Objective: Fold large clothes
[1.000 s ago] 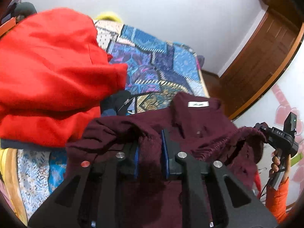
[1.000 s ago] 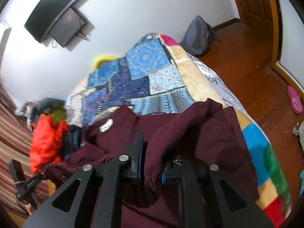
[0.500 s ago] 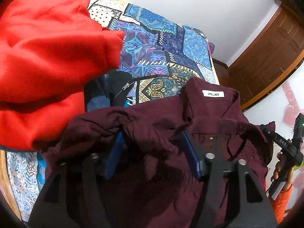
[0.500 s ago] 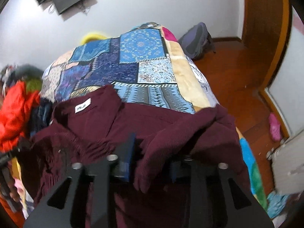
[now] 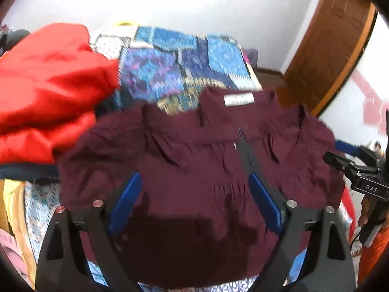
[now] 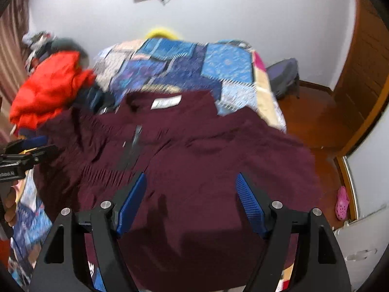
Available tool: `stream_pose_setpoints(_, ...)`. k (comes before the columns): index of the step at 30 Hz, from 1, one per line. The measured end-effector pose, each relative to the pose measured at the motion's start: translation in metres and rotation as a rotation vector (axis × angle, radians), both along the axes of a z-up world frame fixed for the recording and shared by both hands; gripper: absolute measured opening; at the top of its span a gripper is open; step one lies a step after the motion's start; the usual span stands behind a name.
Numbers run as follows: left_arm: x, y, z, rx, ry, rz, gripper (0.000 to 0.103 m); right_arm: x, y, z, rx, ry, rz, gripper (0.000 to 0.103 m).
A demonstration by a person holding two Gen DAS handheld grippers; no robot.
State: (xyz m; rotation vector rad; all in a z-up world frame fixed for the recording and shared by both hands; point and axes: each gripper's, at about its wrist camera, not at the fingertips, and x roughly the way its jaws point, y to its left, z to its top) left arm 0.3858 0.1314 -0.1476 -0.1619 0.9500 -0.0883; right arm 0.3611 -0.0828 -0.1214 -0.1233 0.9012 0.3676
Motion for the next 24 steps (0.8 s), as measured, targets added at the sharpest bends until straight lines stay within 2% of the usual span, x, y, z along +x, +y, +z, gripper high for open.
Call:
stream_pose_setpoints(5,-0.009,-0.013,-0.032,0.009,0.080,-0.011,0.090,-0.015,0.012,-0.026,-0.049,0.074,0.014,0.073)
stream_pose_setpoints(8,-0.017,-0.015,-0.053,0.039,0.124,0.002,0.090,-0.023,0.008,-0.031,-0.038,0.062,-0.008,0.076)
stream_pose_setpoints(11,-0.024,-0.011,-0.064,0.010,0.154,0.015,0.090,-0.025,0.002,-0.031,-0.021,0.077,-0.030,0.078)
stream_pose_setpoints(19,-0.057,0.010,-0.068,0.014,0.169,0.068,0.090,-0.039,-0.006,-0.035,-0.029,0.091,-0.053,0.080)
stream_pose_setpoints(24,-0.079,0.035,-0.061,-0.020,0.163,0.120,0.090,-0.044,-0.006,-0.034,-0.048,0.105,-0.051,0.080)
